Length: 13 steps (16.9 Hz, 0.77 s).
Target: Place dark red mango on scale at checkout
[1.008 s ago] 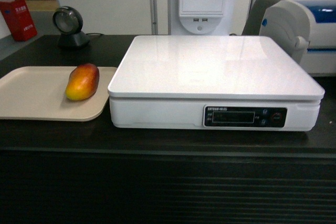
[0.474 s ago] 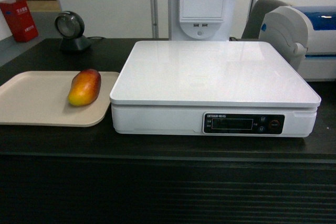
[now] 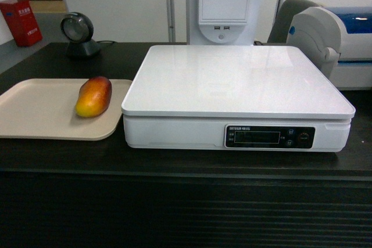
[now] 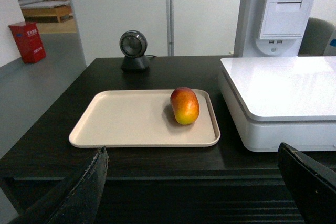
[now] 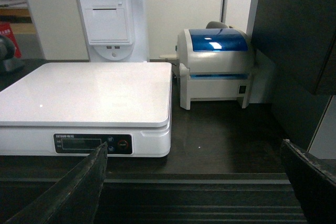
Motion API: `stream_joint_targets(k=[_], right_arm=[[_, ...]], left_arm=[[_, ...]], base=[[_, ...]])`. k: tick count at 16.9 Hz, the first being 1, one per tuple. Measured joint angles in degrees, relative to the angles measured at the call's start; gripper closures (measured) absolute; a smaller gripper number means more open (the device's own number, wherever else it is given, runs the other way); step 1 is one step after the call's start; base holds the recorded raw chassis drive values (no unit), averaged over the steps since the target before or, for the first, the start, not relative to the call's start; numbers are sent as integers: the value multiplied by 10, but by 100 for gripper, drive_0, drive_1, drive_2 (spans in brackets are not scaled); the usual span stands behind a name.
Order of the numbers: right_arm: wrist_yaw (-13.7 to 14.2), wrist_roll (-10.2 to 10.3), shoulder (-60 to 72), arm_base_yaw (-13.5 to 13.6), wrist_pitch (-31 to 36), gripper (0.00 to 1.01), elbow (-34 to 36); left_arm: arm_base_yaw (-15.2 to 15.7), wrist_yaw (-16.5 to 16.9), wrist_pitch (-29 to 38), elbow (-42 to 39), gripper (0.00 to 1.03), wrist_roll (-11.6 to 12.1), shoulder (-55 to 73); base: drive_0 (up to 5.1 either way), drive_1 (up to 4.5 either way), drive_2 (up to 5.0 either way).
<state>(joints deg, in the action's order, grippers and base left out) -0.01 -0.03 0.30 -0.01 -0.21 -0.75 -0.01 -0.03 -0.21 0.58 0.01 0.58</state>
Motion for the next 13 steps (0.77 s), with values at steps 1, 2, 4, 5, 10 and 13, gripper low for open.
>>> stream_joint_targets(k=[1,2,4,5,10,13], right_arm=[[0,0,0,0,0,3,0],[0,0,0,0,0,3,0],[1,0,0,0,0,3,0],[-1,0,0,0,1,3,0],[0,0,0,0,0,3,0],[0,0,0,0,0,3,0]], left_arm=[[0,0,0,0,5,0,0],[0,0,0,0,5,0,0],[-27,-99,-21,27,5,-45,80],[-9,-105,12,41,5,-49,131],[39,-39,222,92,5,-51,368],[52,9,342,152,5,-34,546]], base=[[0,0,0],[0,0,0],[0,0,0],[0,0,0],[0,0,0],[0,0,0]])
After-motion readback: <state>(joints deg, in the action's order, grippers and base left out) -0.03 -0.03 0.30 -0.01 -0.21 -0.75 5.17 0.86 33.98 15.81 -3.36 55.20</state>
